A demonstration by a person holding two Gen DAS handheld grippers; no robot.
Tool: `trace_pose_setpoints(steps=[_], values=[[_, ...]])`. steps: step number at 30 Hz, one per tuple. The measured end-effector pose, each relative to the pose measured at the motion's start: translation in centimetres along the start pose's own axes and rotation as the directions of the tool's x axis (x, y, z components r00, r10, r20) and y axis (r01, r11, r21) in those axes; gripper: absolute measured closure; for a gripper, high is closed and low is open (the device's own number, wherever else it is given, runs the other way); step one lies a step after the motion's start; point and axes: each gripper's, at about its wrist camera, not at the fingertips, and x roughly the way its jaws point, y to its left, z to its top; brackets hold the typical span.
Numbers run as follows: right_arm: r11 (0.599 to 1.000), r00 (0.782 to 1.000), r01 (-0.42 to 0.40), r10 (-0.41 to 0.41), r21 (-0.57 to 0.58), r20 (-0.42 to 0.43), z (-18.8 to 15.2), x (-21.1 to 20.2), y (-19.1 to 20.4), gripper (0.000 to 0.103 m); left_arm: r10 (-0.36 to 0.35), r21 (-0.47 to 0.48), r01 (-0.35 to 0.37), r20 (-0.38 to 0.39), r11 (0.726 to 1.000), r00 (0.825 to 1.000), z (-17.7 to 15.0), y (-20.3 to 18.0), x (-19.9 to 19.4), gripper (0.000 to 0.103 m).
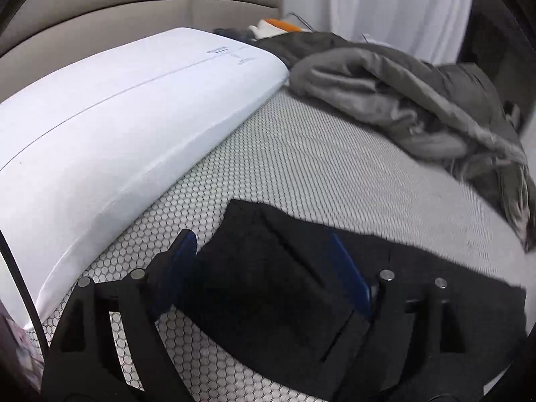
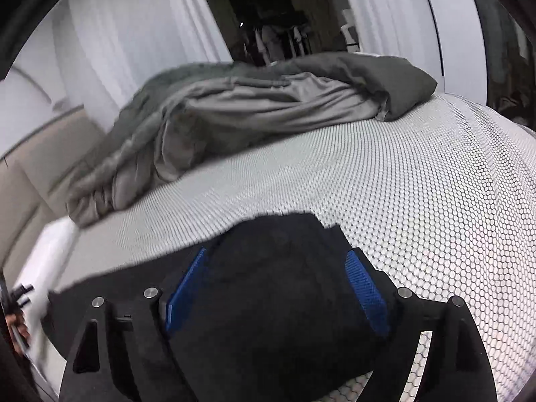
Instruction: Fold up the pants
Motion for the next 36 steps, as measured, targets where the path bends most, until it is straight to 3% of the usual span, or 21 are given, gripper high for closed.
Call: trace_pose_setpoints(steps=[4, 9, 12, 14, 17, 18, 19, 20, 21, 22, 23, 25, 27, 29, 30, 31, 35, 36], values=[[0.999, 0.997, 0.035, -0.034, 0.01, -0.066, 0.6, 2.8, -0.4, 0.018, 0.017, 0.011, -0.016, -0.053, 1.0, 0.998, -1.4, 0.1, 1.2, 0.024], [1.0, 0.98, 0.018, -0.023, -0.023, -0.198, 1.8, 7.7, 1.0, 0.019, 0.028, 0.009, -0.027, -0.106, 1.0, 0.994, -2.2, -0.3, 3.7, 0.024], [0.983, 0.951, -0.184, 0.178, -0.001, -0.251, 1.5, 10.3, 4.2, 0.019, 0.028, -0.043, -0.033, -0.118, 0.999, 0.993, -2.0, 0.0, 4.5, 0.024], [0.971, 0.929, -0.239, 0.232, 0.01, -0.289, 1.1, 12.4, 6.2, 0.02, 0.034, -0.061, -0.043, -0.131, 0.997, 0.991, -1.9, 0.2, 5.3, 0.024], [0.97, 0.896, -0.232, 0.242, 0.074, -0.372, 0.6, 17.7, 7.9, 0.046, 0.05, -0.054, -0.059, -0.143, 0.997, 0.988, -2.3, 0.5, 5.8, 0.024], [0.974, 0.889, -0.211, 0.228, 0.086, -0.397, 0.5, 18.9, 8.0, 0.066, 0.057, -0.05, -0.064, -0.144, 0.997, 0.988, -2.4, 0.8, 5.7, 0.024], [0.978, 0.878, -0.182, 0.207, 0.099, -0.432, 0.3, 20.4, 8.0, 0.095, 0.06, -0.05, -0.068, -0.143, 0.996, 0.988, -2.4, 1.0, 5.7, 0.024], [0.979, 0.877, -0.182, 0.204, 0.092, -0.436, 0.4, 21.0, 8.1, 0.102, 0.064, -0.051, -0.072, -0.141, 0.996, 0.988, -2.5, 1.4, 5.6, 0.024], [0.978, 0.886, -0.199, 0.207, 0.065, -0.415, 0.9, 21.2, 8.4, 0.102, 0.066, -0.053, -0.074, -0.139, 0.996, 0.988, -2.6, 1.8, 5.4, 0.024], [0.979, 0.91, -0.199, 0.199, 0.039, -0.364, 1.7, 20.7, 8.5, 0.103, 0.068, -0.055, -0.076, -0.139, 0.996, 0.988, -2.7, 2.1, 5.4, 0.024], [0.986, 0.938, -0.163, 0.161, 0.018, -0.306, 2.7, 20.0, 8.3, 0.103, 0.071, -0.057, -0.079, -0.139, 0.995, 0.988, -2.8, 2.5, 5.3, 0.024], [0.997, 0.968, -0.073, 0.075, 0.015, -0.241, 4.2, 19.6, 7.7, 0.102, 0.075, -0.066, -0.085, -0.145, 0.994, 0.987, -3.0, 3.2, 5.3, 0.024], [0.998, 0.958, -0.063, 0.065, 0.018, -0.279, 4.6, 20.2, 7.4, 0.098, 0.063, -0.088, -0.078, -0.165, 0.993, 0.984, -3.6, 4.0, 5.3, 0.024], [0.996, 0.94, -0.079, 0.085, 0.032, -0.33, 4.3, 20.4, 7.1, 0.08, 0.041, -0.116, -0.063, -0.187, 0.991, 0.982, -4.6, 4.7, 4.9, 0.024], [0.996, 0.939, -0.088, 0.095, 0.035, -0.331, 3.9, 19.8, 7.2, 0.063, 0.027, -0.13, -0.053, -0.194, 0.99, 0.981, -5.3, 5.1, 4.6, 0.024], [0.995, 0.946, -0.096, 0.102, 0.034, -0.306, 3.5, 18.4, 7.1, 0.051, 0.006, -0.148, -0.036, -0.198, 0.988, 0.98, -6.0, 5.4, 4.1, 0.024], [0.986, 0.965, -0.158, 0.164, 0.049, -0.206, 0.8, 10.9, 5.7, 0.044, -0.109, -0.212, 0.064, -0.204, 0.975, 0.973, -9.1, 6.0, 1.7, 0.024], [0.979, 0.964, -0.189, 0.2, 0.08, -0.175, -0.2, 8.3, 4.7, 0.034, -0.15, -0.227, 0.102, -0.203, 0.968, 0.968, -9.7, 6.0, 1.3, 0.024]])
